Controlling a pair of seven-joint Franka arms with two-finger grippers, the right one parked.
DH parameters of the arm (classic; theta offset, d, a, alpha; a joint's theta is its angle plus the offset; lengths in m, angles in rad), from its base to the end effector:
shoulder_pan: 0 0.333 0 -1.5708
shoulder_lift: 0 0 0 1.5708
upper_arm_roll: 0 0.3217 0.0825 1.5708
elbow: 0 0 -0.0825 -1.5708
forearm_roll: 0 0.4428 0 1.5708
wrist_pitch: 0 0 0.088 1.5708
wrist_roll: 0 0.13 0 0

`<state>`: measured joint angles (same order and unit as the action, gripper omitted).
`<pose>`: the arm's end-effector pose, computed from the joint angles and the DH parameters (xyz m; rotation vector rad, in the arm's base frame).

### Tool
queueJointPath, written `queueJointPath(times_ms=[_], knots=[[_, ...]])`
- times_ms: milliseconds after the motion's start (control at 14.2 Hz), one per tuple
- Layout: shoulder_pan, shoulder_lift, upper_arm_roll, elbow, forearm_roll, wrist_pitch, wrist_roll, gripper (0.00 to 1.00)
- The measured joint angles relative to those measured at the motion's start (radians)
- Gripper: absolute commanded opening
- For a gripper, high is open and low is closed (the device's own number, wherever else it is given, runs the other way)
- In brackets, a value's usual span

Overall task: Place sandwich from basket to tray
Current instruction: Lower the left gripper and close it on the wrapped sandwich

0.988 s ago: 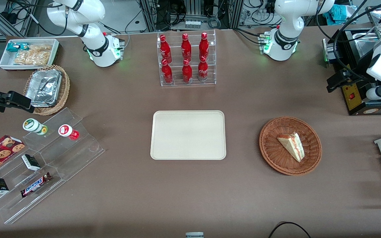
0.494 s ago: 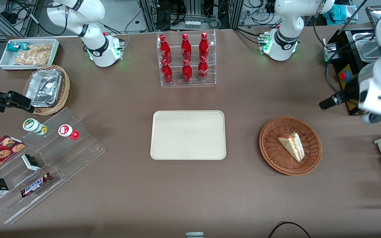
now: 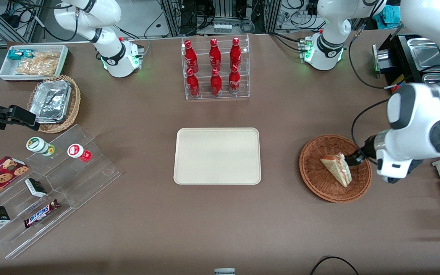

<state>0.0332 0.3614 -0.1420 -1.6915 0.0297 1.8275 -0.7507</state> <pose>0.6752 -0.0647 0.3283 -2.9008 -0.9527 0.3236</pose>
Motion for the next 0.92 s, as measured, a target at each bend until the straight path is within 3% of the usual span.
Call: queueJointPath(times_ms=[565,635,776,918], knots=[[-0.004,0.08,0.003,-0.194,0.027,0.333,-0.066,1.0],[-0.003,0.085,0.005,-0.213,0.027,0.357,-0.066,0.92],[-0.001,0.099,0.008,-0.231,0.027,0.393,-0.066,0.49],[-0.001,0.111,0.008,-0.231,0.027,0.406,-0.066,0.27]])
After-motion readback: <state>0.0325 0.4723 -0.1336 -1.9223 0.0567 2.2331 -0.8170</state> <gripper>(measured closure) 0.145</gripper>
